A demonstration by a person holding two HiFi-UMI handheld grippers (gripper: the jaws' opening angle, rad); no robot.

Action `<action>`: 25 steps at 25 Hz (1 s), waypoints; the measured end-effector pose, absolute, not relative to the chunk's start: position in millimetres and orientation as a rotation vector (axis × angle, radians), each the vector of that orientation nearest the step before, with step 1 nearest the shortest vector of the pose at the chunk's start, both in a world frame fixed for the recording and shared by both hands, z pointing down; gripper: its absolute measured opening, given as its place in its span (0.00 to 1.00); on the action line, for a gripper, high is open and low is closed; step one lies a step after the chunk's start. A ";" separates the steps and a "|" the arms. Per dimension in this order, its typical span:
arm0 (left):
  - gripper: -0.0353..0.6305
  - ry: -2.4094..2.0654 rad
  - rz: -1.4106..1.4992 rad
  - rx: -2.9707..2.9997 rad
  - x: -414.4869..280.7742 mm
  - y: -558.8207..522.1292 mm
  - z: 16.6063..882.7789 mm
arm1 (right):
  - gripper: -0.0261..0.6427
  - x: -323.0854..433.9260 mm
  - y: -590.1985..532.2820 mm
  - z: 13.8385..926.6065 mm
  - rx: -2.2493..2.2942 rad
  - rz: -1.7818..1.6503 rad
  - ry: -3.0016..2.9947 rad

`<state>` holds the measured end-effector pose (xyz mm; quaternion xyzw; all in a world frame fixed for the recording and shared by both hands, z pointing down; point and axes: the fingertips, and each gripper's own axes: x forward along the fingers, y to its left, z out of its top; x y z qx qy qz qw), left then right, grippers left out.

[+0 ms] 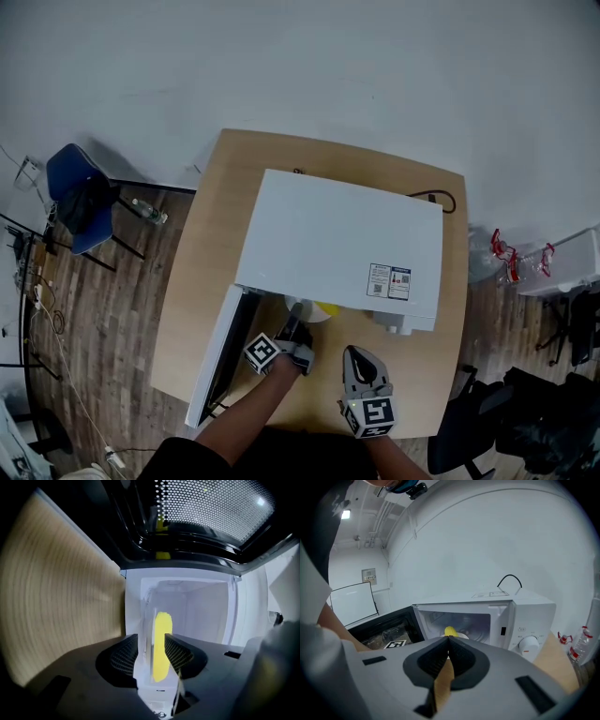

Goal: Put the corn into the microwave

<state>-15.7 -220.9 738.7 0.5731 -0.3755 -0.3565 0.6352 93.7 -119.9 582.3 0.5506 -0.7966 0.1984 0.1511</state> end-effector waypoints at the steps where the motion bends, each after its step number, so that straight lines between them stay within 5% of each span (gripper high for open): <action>1: 0.29 -0.854 -0.802 1.296 -14.5 -216.7 741.4 | 0.13 92.3 -119.6 580.4 1.583 0.570 -2.292; 4: 0.28 -0.869 -0.767 1.297 -13.9 -212.8 744.2 | 0.13 89.1 -120.3 576.1 1.598 0.569 -2.302; 8: 0.10 -0.928 -0.679 1.307 -13.7 -211.0 746.4 | 0.13 87.6 -114.8 578.2 1.599 0.570 -2.288; 25: 0.09 -1.058 -0.671 1.278 -14.4 -238.0 746.3 | 0.13 90.0 -118.2 571.4 1.643 0.514 -2.260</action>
